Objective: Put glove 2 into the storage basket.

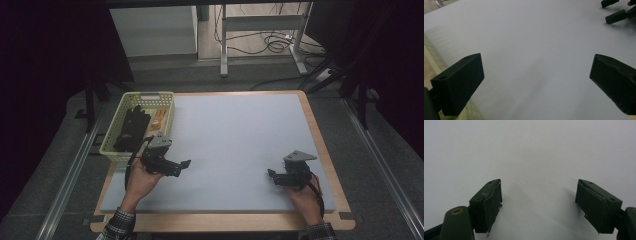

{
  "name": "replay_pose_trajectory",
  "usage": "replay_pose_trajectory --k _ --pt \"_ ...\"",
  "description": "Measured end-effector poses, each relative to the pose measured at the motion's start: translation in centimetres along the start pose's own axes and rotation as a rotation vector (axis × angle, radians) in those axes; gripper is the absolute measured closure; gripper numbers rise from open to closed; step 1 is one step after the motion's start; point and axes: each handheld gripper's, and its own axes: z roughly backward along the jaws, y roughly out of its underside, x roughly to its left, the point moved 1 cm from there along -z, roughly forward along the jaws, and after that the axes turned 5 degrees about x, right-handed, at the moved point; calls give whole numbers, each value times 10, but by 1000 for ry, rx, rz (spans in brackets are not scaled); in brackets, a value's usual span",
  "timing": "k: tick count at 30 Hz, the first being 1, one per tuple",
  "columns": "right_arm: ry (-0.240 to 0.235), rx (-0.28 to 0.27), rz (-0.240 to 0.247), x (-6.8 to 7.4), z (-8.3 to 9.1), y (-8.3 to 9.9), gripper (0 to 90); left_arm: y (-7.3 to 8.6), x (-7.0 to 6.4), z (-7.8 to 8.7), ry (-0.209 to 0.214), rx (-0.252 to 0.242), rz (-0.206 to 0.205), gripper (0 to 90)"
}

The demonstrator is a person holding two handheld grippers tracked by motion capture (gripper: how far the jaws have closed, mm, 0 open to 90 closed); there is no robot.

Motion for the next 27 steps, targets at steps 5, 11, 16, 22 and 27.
replay_pose_trajectory --k 5,11,16,22,27 --pt "0 0 0 0 0 0 209 5 -8 -7 12 -7 -6 0" --pt "0 0 0 0 0 0 209 13 -16 -19 17 1 -20 0" --pt "0 0 0 0 0 0 208 19 -21 -28 27 7 -28 0" --pt "0 0 0 0 0 0 209 25 -26 -38 32 19 -37 0" --pt "0 0 0 0 0 0 208 32 -28 -45 37 22 -34 0"
